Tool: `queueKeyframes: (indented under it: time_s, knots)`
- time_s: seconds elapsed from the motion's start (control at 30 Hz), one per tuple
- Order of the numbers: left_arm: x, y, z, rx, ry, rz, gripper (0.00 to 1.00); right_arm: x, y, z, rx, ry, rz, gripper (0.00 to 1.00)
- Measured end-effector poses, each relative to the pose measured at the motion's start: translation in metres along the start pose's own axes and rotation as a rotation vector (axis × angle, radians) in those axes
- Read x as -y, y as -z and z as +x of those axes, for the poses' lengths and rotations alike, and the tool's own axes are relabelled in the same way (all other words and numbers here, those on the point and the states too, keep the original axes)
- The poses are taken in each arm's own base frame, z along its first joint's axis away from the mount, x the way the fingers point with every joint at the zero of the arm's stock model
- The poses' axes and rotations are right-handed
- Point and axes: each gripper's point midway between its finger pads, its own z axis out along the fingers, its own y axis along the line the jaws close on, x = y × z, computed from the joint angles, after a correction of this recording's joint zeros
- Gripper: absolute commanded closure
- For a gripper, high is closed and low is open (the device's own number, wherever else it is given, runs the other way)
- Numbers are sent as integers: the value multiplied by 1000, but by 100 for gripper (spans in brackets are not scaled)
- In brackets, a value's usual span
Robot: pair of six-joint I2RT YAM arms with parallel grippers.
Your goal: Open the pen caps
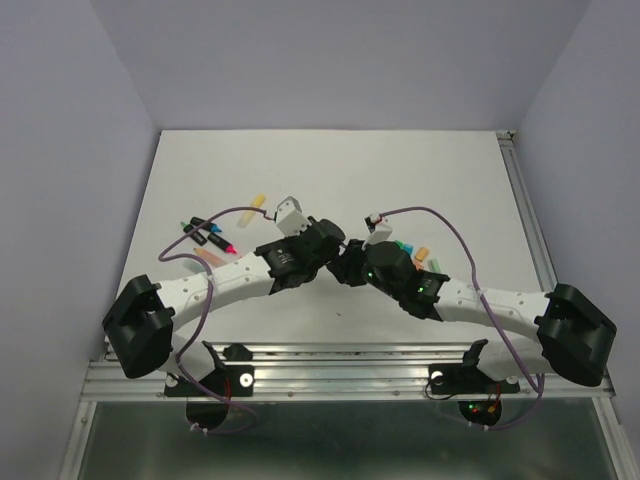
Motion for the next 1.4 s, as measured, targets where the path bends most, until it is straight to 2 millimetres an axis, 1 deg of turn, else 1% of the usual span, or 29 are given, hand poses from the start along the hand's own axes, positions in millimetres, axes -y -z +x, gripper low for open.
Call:
queueKeyframes:
  time_s: [0.07,0.1,0.23,0.43,0.53,0.57,0.6,0.63,0.67,0.7,0.73,0.77,0.8,0.83,0.93,1.0,1.07,1.13,1.27,1.33,1.4]
  knots:
    - [0,0,0,2,-2,0,100,0,0,0,-1,-4,2,77]
    - [0,0,-1,3,-1,0,100,1,0,1,-2,-4,3,83]
    - [1,0,-2,10,2,2,100,-1,1,3,-14,-14,-5,99]
    - [3,1,-10,49,-25,25,100,-9,4,3,-34,-33,-60,99]
    - [8,3,-14,38,-32,61,100,-14,10,1,-25,-76,-115,99]
    - [9,2,-15,35,-35,71,100,-19,13,3,-34,-93,-147,99]
    - [10,-6,-32,81,-19,72,100,-24,20,10,-73,-105,-188,99]
    - [8,-15,-49,123,0,60,100,-41,34,27,-148,-115,-279,99]
    - [4,-21,-64,157,16,47,100,-51,42,35,-186,-120,-325,99]
    - [-5,-31,-86,208,37,16,100,-60,51,42,-219,-125,-368,99]
    - [-13,-38,-103,249,51,-11,100,-71,61,50,-261,-132,-417,99]
    - [-18,-42,-113,274,59,-29,100,-80,72,58,-297,-135,-465,99]
    - [-25,-45,-124,303,61,-53,100,-84,79,62,-319,-142,-489,99]
    - [-27,-46,-128,315,57,-62,100,-86,85,66,-336,-146,-507,99]
    - [-27,-46,-133,328,26,-68,100,-81,97,71,-360,-161,-508,99]
    - [-26,-46,-135,330,9,-66,100,-76,99,69,-351,-161,-478,99]
    - [-27,-44,-136,332,-18,-68,100,-66,99,69,-339,-157,-426,99]
    - [-25,-40,-139,327,-45,-57,100,-53,97,66,-313,-149,-355,99]
    - [-22,-26,-138,290,-99,-22,100,-16,88,63,-272,-118,-155,99]
    - [-29,-19,-133,260,-129,-23,100,1,84,61,-260,-101,-69,99]
    - [-41,-16,-125,227,-157,-42,100,25,78,55,-235,-86,48,99]
